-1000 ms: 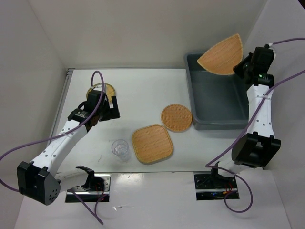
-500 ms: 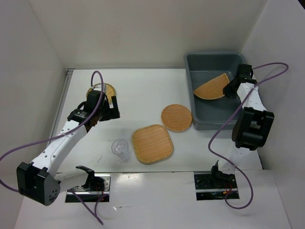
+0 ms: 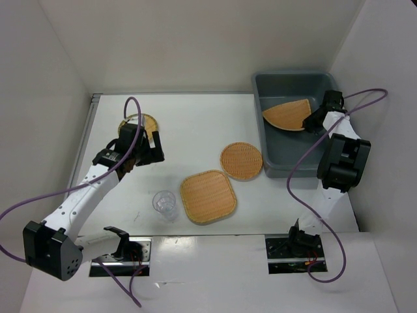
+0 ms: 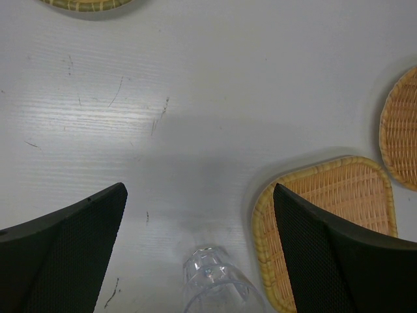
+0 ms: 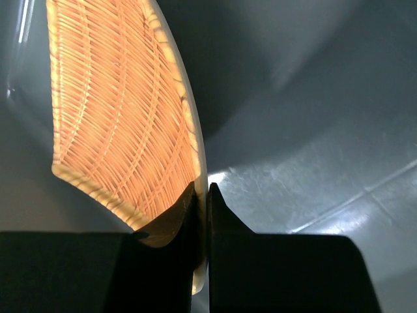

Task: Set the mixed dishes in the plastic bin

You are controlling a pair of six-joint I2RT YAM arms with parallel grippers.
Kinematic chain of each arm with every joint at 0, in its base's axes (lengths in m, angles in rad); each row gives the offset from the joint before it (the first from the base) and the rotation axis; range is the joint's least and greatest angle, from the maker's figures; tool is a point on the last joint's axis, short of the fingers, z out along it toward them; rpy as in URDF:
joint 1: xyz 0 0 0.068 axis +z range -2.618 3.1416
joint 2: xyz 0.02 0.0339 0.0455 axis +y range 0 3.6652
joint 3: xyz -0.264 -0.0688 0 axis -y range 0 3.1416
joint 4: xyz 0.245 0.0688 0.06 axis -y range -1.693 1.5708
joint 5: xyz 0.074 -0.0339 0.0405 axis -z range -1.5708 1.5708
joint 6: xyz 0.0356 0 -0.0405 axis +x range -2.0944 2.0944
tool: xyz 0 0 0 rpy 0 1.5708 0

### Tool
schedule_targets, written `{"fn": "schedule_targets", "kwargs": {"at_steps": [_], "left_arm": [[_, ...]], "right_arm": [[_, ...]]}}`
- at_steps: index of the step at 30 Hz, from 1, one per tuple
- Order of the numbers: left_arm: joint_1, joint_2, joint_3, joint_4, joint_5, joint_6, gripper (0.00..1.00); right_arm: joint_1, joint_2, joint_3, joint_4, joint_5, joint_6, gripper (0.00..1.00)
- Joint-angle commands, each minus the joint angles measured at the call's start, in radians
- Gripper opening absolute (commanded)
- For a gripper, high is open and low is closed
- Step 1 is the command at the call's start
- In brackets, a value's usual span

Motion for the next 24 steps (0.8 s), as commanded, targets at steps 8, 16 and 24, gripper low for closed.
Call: {"fn": "schedule_targets", "kwargs": {"at_steps": [8,16,24], "left_arm": [[0.005,0.013,0.001,0.034,-0.004,-0.016,1.0],[0.005,0.013,-0.018,0.052,0.005,-0.025,1.0],[0.005,0.123,0.037,0.071,0.212,0.109,1.0]], "right_arm": [[-0.046,0.01,0.041,0.062,0.006,0.02,0.24],[-0.046,-0.052,0.032,0.037,0.056,0.02,0.48],[-0.046,-0.33,-0.016,0.016,0.036,0.03,0.53]]}}
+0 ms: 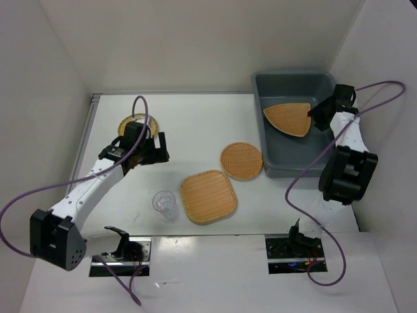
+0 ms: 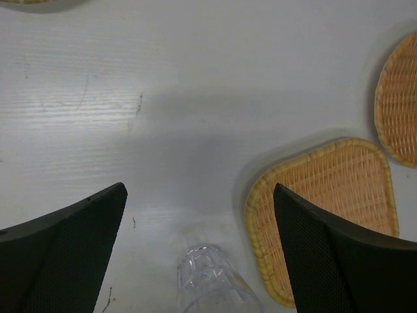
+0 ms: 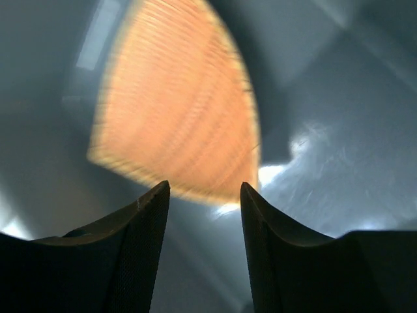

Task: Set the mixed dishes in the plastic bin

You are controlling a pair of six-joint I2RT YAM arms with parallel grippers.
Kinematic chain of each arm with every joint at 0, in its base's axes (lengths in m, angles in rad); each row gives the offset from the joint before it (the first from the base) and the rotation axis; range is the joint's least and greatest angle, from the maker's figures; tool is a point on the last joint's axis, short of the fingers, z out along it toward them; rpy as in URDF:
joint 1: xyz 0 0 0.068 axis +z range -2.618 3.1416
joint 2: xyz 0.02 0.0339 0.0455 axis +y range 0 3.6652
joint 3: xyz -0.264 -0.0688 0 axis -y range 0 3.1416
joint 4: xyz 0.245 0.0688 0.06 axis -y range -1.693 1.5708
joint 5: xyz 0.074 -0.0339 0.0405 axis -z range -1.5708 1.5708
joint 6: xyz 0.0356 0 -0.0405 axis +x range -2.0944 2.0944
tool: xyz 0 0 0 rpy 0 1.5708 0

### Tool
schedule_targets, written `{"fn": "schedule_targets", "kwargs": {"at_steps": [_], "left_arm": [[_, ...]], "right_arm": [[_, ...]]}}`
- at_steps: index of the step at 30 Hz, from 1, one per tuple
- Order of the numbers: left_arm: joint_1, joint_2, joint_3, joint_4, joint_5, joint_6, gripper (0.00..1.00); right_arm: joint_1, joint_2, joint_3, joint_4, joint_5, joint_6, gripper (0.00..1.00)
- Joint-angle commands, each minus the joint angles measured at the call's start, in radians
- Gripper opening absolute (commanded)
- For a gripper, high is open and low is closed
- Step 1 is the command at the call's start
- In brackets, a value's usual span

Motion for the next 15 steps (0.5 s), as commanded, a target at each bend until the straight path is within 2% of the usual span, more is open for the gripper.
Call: {"fn": "schedule_targets", "kwargs": {"at_steps": [1,2,3,4,8,12,15], "left_arm": [[0.005,0.099,0.057,0.021,0.198,0.112,1.0],[0.005,0.125,0.068,0.021,0.298,0.141,1.0],[0.005,0.163,0.08,0.006,0.337,0.188,1.0],[0.005,0.172,0.08,0.006,0.359,0.189,1.0],[0.005,0.173,0.067,0.015,0.41,0.189,0.9],[0.005,0.255,0.025,0.061,0.606,0.16,0.9],[0.005,0.306,-0.001,0.109,0.663,0.14,0.9]], "right_arm": [[-0.024,-0.247,-0.014,0.027,0.03,0.021,0.53],[-0.024,-0.28,-0.023,0.027,0.02,0.021,0.55],[-0.024,-0.307,-0.035,0.036,0.011,0.021,0.57],[-0.024,-0.355,-0.035,0.025,0.002,0.009,0.57],[0.025,-0.458,-0.072,0.016,-0.027,-0.014,0.58],[0.108,-0.528,-0.092,0.005,0.002,-0.024,0.59],[0.154,-0.565,-0.092,-0.016,0.011,-0.024,0.59]]}}
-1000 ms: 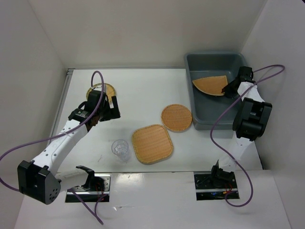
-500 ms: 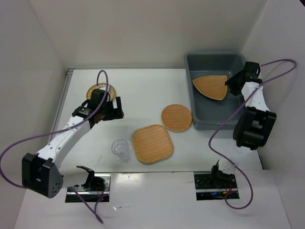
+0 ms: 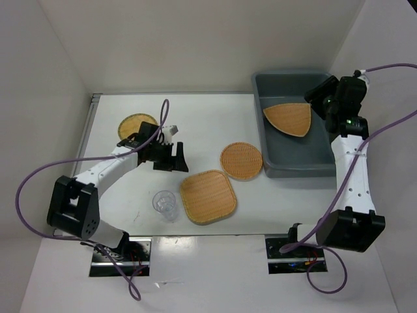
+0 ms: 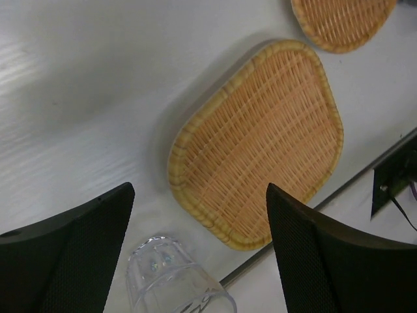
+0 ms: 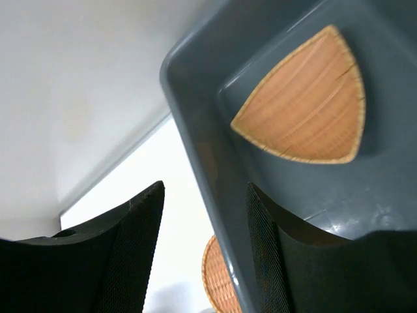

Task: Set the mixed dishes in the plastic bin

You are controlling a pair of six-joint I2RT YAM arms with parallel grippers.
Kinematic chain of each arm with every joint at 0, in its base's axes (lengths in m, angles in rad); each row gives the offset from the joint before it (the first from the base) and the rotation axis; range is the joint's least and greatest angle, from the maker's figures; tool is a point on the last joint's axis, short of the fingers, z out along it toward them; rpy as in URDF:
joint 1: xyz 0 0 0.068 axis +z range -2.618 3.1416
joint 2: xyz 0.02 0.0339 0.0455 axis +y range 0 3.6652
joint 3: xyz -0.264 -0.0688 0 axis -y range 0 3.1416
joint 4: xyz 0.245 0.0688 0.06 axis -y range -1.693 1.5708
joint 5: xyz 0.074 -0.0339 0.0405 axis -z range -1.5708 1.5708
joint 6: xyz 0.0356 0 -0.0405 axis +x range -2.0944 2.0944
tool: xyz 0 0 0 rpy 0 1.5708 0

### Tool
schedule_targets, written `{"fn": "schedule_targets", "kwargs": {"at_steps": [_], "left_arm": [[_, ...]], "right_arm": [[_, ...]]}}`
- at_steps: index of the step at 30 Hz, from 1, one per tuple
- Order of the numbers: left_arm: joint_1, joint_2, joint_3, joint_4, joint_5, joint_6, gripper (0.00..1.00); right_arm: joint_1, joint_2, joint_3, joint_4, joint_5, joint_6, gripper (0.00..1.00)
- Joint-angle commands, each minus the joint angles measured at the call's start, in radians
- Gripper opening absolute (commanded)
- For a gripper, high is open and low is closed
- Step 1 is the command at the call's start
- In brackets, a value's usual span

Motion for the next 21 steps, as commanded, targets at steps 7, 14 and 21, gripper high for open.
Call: {"fn": "schedule_targets", "kwargs": {"at_steps": [7,14,21], "left_arm": [[0.003,0.205,0.005,0.076,0.226,0.02,0.79],[0.003,0.325,0.027,0.057,0.247,0.061,0.71],[0.003,0.388,0.036,0.068,0.324,0.071,0.48]], "right_arm": [[0.049,-0.1,-0.029,-0.043,0.006,-0.018,0.59],[0.049,-0.149,-0.061,-0.043,0.006,-0.027,0.59],[0.049,-0.17,-0.092,-0.034,0.006,-0.018,0.59]]}}
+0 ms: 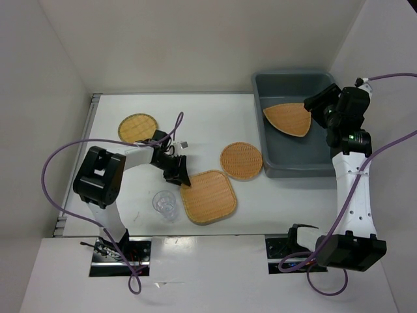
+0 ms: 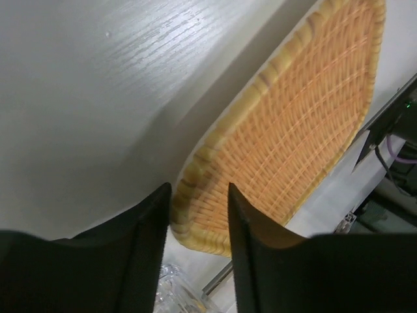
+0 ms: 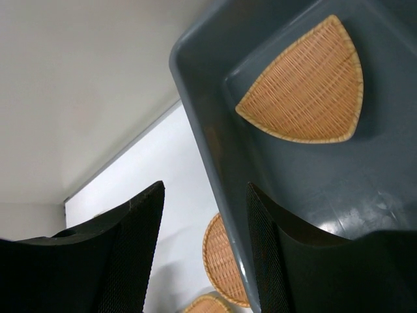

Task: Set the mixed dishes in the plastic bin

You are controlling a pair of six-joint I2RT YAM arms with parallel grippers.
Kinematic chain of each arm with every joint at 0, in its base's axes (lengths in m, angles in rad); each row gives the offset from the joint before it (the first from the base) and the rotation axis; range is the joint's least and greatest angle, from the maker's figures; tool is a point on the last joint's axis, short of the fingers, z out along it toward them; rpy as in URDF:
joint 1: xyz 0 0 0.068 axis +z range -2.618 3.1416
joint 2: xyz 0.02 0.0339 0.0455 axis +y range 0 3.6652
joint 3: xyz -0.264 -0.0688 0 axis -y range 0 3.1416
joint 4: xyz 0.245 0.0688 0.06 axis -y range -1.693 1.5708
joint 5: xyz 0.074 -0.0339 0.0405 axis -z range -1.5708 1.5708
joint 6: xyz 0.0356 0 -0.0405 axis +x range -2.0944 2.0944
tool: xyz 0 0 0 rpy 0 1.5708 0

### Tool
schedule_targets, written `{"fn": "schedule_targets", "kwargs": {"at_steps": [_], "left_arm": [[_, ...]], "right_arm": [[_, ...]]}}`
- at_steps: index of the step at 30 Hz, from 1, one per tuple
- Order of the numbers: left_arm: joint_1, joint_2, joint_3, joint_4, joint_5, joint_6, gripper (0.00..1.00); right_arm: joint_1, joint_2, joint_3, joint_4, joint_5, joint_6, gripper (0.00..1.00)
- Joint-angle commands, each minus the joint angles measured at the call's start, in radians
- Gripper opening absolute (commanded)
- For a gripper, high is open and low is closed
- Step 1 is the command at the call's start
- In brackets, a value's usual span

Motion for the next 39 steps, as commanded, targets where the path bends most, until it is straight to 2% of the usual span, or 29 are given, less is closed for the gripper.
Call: {"fn": "schedule_targets", "kwargs": {"at_steps": [1,4,5,8,12,13,14,23,33,39], "left_arm": [[0.003,0.033,0.034,0.017,0.09,0.033,0.46],[0.003,0.086,0.043,0.017,0.127,0.033,0.42],[0.003,0.106,0.043,0.017,0.138,0.033,0.37],[0.003,0.129,0.043,0.017,0.159,0.033,0.3],[0.003,0.129,0.053,0.017,0.159,0.042,0.15],[0.003,0.129,0.053,0.017,0.159,0.042,0.1],[0.003,0.129,0.063,0.006,0.159,0.042,0.0],[0.003,-0.054,0.178,-0.11,0.11,0.033,0.0],[0.003,-0.156,0.201,-0.141,0.11,0.002,0.0],[0.003,-0.193,0.251,-0.141,0.119,-0.018,0.0]], "right_arm": [[0.007,-0.017,-0.017,0.012,0.006,-0.01,0.59],[0.007,-0.017,-0.017,0.012,0.016,-0.01,0.59],[0.007,-0.017,-0.017,0.012,0.016,-0.01,0.59],[0.007,-0.017,-0.017,0.012,0.016,-0.001,0.59],[0.007,-0.017,-0.017,0.021,0.026,-0.001,0.59],[0.007,-0.017,-0.017,0.021,0.026,-0.001,0.59],[0.007,-0.017,-0.017,0.021,0.015,-0.001,0.59],[0.007,-0.008,-0.028,0.061,-0.069,-0.001,0.59],[0.007,0.023,-0.085,0.156,-0.308,-0.012,0.66],[0.064,0.043,-0.154,0.229,-0.458,-0.073,0.71]]}}
